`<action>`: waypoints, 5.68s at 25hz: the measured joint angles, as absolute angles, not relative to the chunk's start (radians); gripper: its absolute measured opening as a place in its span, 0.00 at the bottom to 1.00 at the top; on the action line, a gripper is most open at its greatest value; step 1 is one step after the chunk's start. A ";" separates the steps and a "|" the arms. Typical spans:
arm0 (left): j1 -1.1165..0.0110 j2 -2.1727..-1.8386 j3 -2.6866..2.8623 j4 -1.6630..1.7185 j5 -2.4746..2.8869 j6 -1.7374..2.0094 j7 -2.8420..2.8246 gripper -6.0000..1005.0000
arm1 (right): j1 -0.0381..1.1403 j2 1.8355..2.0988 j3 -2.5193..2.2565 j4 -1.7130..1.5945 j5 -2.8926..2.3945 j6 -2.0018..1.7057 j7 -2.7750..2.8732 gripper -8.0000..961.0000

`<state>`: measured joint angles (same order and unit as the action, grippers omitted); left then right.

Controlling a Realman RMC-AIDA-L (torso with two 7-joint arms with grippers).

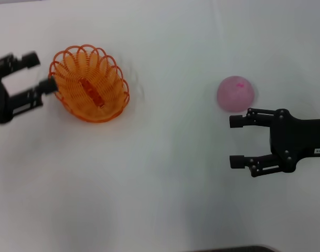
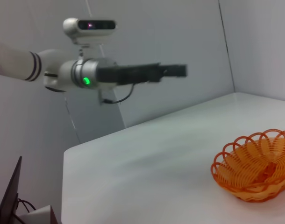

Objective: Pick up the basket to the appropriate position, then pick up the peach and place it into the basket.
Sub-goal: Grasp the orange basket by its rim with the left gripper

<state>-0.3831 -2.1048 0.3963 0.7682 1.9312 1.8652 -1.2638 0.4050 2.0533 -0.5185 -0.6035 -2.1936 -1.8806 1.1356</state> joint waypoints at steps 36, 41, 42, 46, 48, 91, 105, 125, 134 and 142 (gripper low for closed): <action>-0.478 -2.114 0.584 0.735 1.653 1.310 -1.350 0.69 | 0.414 2.058 -0.535 -0.601 -2.194 -1.849 1.126 0.98; -0.502 -2.116 0.659 0.863 1.819 1.275 -1.569 0.69 | 0.418 2.059 -0.550 -0.599 -2.194 -1.844 1.126 0.98; -0.510 -2.115 0.668 0.878 1.848 1.275 -1.604 0.69 | 0.419 2.059 -0.552 -0.599 -2.194 -1.843 1.126 0.98; -0.546 -2.111 0.693 0.929 1.956 1.271 -1.713 0.69 | 0.419 2.060 -0.555 -0.598 -2.194 -1.841 1.126 0.98; -0.568 -2.106 0.706 0.950 2.017 1.265 -1.774 0.69 | 0.420 2.060 -0.555 -0.598 -2.193 -1.840 1.126 0.98; -0.991 -2.046 0.937 0.670 2.828 1.091 -2.342 0.67 | 0.442 2.080 -0.597 -0.581 -2.194 -1.805 1.124 0.98; -0.997 -2.059 0.966 0.575 2.833 1.001 -2.342 0.64 | 0.446 2.082 -0.597 -0.581 -2.194 -1.799 1.122 0.98; -0.999 -2.070 0.984 0.545 2.833 0.948 -2.352 0.59 | 0.457 2.083 -0.597 -0.571 -2.194 -1.787 1.119 0.98; -0.995 -2.073 0.986 0.542 2.833 0.934 -2.351 0.43 | 0.457 2.083 -0.597 -0.571 -2.194 -1.785 1.119 0.98; -0.994 -2.072 0.986 0.546 2.833 0.938 -2.343 0.12 | 0.459 2.083 -0.597 -0.571 -2.194 -1.785 1.119 0.98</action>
<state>-0.9939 -2.0723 0.9864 0.5455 2.8332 0.9379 -2.3433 0.4586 2.0831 -0.5966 -0.5706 -2.1935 -1.7855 1.1191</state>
